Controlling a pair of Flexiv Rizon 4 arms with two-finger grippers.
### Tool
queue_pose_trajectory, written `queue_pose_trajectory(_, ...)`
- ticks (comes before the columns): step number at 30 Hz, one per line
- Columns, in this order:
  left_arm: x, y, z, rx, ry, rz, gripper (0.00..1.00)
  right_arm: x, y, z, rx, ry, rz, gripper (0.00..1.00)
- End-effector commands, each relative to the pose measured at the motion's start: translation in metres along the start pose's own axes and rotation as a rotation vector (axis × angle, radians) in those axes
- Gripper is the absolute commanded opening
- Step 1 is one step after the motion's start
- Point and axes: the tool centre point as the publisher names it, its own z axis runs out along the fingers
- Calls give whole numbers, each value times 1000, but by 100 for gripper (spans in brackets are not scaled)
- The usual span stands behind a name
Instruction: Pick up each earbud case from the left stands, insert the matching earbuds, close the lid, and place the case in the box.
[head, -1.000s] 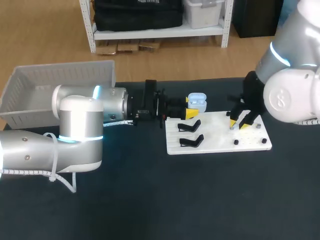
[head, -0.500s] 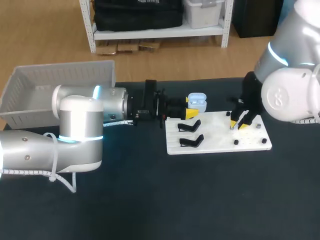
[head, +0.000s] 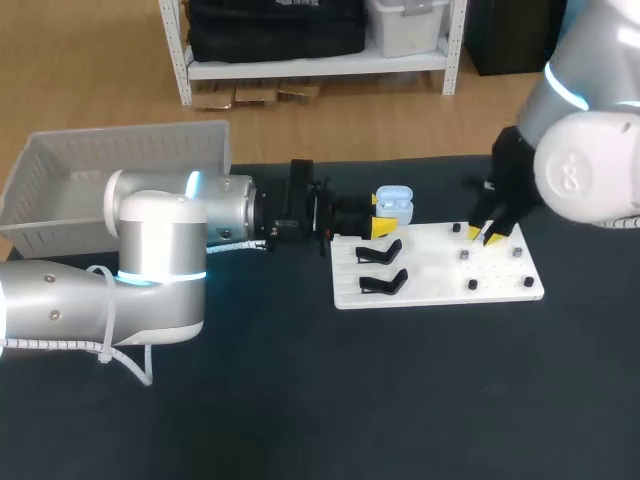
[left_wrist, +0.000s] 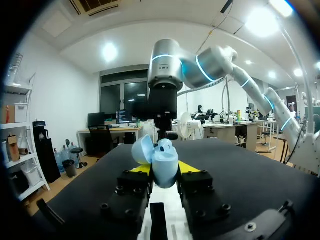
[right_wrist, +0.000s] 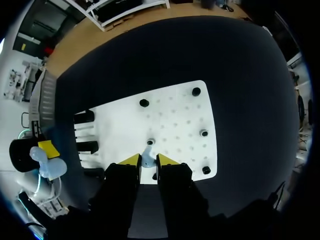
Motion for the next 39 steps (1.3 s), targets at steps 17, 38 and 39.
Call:
queue_pose_trajectory(17, 1, -2, 0, -7, -3, 4, 0, 35, 84, -108, 75, 43, -205, 0)
queue_pose_trajectory(38, 1, -2, 0, -7, -3, 4, 0, 39, 137, -95, 97, 82, -348, 0)
queue_pose_trajectory(39, 1, -2, 0, -7, -3, 4, 0, 39, 137, -95, 97, 82, -348, 0)
